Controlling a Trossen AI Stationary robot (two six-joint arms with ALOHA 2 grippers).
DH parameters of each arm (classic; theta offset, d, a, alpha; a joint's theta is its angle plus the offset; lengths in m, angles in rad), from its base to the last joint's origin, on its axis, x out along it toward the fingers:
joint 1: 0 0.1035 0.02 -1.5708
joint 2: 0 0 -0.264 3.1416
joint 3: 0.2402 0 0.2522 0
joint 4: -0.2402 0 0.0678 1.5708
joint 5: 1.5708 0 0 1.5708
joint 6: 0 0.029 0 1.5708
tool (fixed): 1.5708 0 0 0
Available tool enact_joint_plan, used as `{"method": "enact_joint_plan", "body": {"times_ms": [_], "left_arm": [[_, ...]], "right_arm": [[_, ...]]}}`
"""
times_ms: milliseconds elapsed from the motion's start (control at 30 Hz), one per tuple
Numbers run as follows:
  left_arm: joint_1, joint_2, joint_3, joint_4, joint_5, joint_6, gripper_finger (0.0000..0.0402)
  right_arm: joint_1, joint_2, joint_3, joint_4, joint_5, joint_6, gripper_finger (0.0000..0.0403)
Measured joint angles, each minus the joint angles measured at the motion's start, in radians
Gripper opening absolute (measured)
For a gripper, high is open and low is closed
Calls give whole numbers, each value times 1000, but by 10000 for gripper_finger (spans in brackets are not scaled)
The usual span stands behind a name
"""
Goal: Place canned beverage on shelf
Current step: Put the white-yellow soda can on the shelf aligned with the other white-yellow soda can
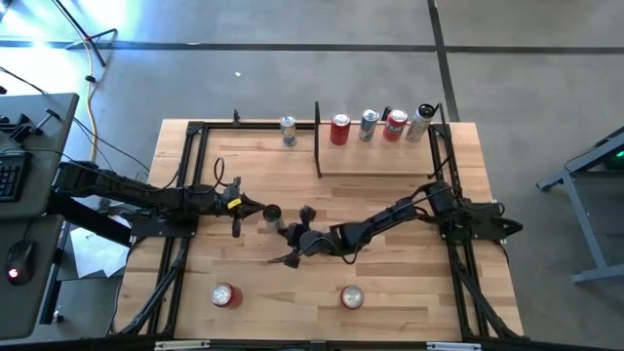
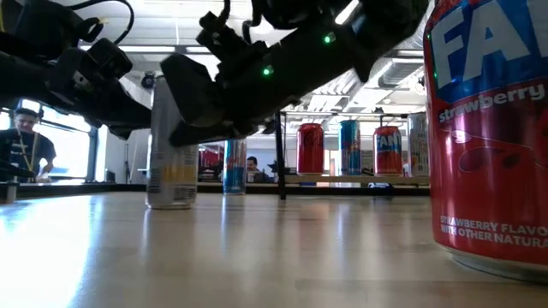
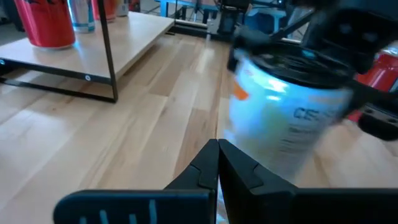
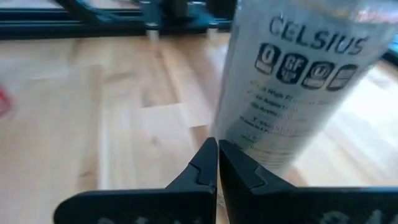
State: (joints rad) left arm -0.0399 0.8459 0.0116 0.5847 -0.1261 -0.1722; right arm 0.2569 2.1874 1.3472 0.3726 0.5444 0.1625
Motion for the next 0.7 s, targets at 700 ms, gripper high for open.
{"method": "enact_joint_plan", "body": {"times_ms": [700], "left_arm": [[-101,0,0,-87,-215,-77,0]], "right_arm": [[0,-136,-82,-175,40,8,0]]}}
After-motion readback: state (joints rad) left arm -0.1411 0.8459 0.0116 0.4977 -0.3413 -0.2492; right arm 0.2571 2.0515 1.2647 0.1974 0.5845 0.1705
